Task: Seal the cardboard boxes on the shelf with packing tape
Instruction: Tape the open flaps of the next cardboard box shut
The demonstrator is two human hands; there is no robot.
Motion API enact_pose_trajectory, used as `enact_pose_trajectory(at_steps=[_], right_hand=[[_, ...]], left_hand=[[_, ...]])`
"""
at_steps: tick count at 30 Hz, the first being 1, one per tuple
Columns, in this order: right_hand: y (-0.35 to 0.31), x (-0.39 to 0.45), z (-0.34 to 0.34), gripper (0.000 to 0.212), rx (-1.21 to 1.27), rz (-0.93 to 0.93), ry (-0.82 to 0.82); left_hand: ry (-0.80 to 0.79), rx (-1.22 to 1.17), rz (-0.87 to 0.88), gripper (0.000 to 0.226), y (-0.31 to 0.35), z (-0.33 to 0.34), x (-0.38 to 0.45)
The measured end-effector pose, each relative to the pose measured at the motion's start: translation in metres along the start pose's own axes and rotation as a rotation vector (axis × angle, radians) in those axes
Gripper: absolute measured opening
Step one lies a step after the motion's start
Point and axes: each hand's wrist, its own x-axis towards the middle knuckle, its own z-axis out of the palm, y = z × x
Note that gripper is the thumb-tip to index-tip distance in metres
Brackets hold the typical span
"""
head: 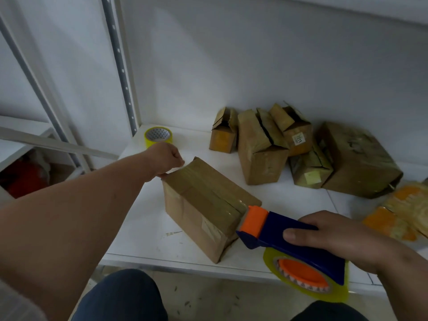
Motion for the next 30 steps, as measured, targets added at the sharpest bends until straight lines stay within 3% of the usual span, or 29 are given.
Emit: enact_pose_trajectory(at_steps=[9, 12, 14, 15, 17, 18, 20, 22, 25, 27, 30], right_hand=[[0.004, 0.01, 0.011, 0.057, -0.008, 0.009, 0.079], [0.007, 0.012, 0.013, 0.06, -0.007, -0.005, 0.121], [0.008, 0.014, 0.014, 0.053, -0.01, -0.004, 0.143], [0.008, 0.015, 0.013, 0.049, -0.012, 0.0, 0.149], [0.009, 0.017, 0.012, 0.041, -0.027, 0.006, 0.153], [0.009, 0.018, 0.011, 0.038, -0.039, 0.005, 0.153], [0.008, 0.02, 0.009, 0.037, -0.054, -0.001, 0.152], [0.008, 0.023, 0.006, 0.038, -0.059, -0.006, 0.149], [0.01, 0.025, 0.004, 0.037, -0.065, -0.011, 0.143], [0.012, 0.026, 0.005, 0.035, -0.066, -0.022, 0.143], [0.016, 0.029, 0.005, 0.036, -0.067, -0.045, 0.149]], left_hand=[[-0.031, -0.236, -0.266, 0.033, -0.004, 0.013, -0.014], [0.208, 0.12, -0.036, 0.033, -0.007, 0.017, -0.01], [0.381, 0.237, 0.229, 0.033, -0.003, 0.019, -0.02], [0.352, 0.247, 0.371, 0.037, -0.002, 0.022, -0.025], [0.064, 0.446, 0.521, 0.066, 0.0, 0.03, -0.039], [-0.079, 0.635, 0.509, 0.081, -0.001, 0.034, -0.045], [-0.216, 0.885, 0.411, 0.093, -0.003, 0.035, -0.049], [-0.204, 0.97, 0.359, 0.093, 0.0, 0.034, -0.052], [-0.122, 1.064, 0.533, 0.085, 0.005, 0.048, -0.066], [-0.22, 1.022, 0.607, 0.088, 0.006, 0.059, -0.079], [-0.315, 1.058, 0.572, 0.104, 0.011, 0.059, -0.084]])
